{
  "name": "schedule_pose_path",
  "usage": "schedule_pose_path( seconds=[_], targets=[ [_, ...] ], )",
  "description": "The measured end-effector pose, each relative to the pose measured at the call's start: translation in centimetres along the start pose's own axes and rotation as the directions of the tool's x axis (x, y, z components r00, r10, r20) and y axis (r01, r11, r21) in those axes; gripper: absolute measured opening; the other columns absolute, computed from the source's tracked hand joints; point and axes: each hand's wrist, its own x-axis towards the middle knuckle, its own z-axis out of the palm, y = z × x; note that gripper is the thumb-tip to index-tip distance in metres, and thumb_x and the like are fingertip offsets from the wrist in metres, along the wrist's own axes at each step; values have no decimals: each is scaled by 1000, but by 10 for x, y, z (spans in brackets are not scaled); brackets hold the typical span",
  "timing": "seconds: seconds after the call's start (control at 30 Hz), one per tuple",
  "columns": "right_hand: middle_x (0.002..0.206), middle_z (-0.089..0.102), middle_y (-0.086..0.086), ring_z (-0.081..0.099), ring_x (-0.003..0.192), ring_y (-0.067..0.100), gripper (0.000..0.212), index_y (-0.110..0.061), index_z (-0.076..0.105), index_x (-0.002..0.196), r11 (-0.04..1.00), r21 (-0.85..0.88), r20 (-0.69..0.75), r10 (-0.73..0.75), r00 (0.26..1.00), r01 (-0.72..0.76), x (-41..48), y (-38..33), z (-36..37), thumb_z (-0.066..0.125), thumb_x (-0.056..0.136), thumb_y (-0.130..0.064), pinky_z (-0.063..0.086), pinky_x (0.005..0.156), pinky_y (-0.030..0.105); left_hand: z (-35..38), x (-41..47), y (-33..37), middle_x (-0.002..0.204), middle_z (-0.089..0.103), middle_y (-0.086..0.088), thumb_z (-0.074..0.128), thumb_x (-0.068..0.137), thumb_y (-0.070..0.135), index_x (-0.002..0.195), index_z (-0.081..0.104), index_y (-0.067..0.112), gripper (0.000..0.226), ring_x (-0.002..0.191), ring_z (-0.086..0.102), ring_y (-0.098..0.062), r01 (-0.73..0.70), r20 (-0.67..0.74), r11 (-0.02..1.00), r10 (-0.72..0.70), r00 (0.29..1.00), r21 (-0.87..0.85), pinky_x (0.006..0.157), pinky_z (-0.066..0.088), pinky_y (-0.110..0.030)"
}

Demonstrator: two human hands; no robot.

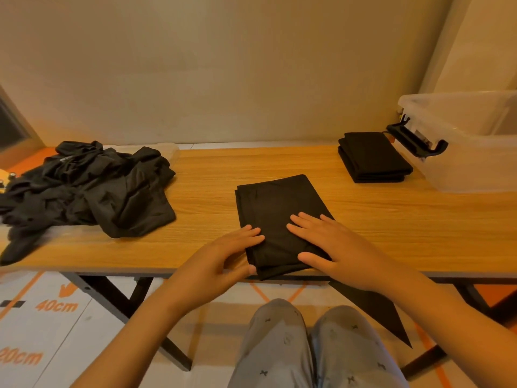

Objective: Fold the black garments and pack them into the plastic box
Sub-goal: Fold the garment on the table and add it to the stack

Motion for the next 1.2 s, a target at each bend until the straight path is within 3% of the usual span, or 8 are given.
schedule_pose_path(
  seconds=[0.1,0.33,0.5,0.63,0.8,0.97,1.1,1.2],
  targets=[
    [157,10,-21,-4,141,-9,63,-41,20,149,999,32,-61,12,998,-10,-2,-6,-1,37,91,-61,-7,110,16,-8,2,-2,143,43,23,71,85,24,130,54,38,50,137,26,10,-17,16,998,18,1000,-55,114,30,-25],
    [142,45,-17,29,136,-2,53,-35,49,134,989,130,-259,-38,965,73,3,-42,0,55,87,-58,16,108,19,-18,19,9,116,62,24,62,91,24,109,65,41,25,118,49,6,-55,-24,998,54,998,-15,101,41,-24],
    [102,62,-14,56,94,3,29,-35,55,113,943,327,-302,165,939,-61,16,-51,-3,61,88,-46,52,80,29,-29,44,25,98,67,18,59,92,19,104,67,34,20,96,60,-2,-87,-67,990,79,995,-115,82,49,-27],
    [89,65,-14,59,86,2,8,-30,61,100,883,464,-340,252,906,-71,24,-46,-5,59,93,-30,54,76,34,-30,49,19,104,65,15,71,84,13,110,64,29,31,101,59,-1,-95,-14,975,94,995,-201,83,52,-21],
    [93,66,-16,61,91,-1,10,-30,63,103,809,580,-287,315,905,-98,25,-44,-4,59,93,-29,55,79,26,-23,54,-3,103,59,24,62,89,11,100,54,49,40,101,52,7,-52,-66,998,53,996,24,82,44,-16],
    [88,69,-13,63,88,-4,9,-28,64,99,665,742,-260,399,879,-82,28,-41,-9,57,94,-26,57,77,25,-29,79,-17,109,63,15,59,92,17,105,65,32,21,102,53,4,-2,-134,1000,5,991,18,83,39,-16],
    [93,70,-9,65,88,-1,9,-28,63,98,590,806,-257,424,868,-49,27,-37,-19,55,95,-25,57,77,28,-36,90,-8,101,64,15,57,93,10,105,67,17,17,93,55,14,-15,-109,993,2,994,-114,76,39,-2],
    [97,70,-8,65,91,0,14,-23,65,103,595,803,-267,410,872,-33,26,-32,-21,53,97,-25,56,79,23,-39,86,-9,102,64,16,54,95,7,101,67,26,23,95,55,12,-9,-85,990,-3,996,-140,78,40,-2]
  ],
)
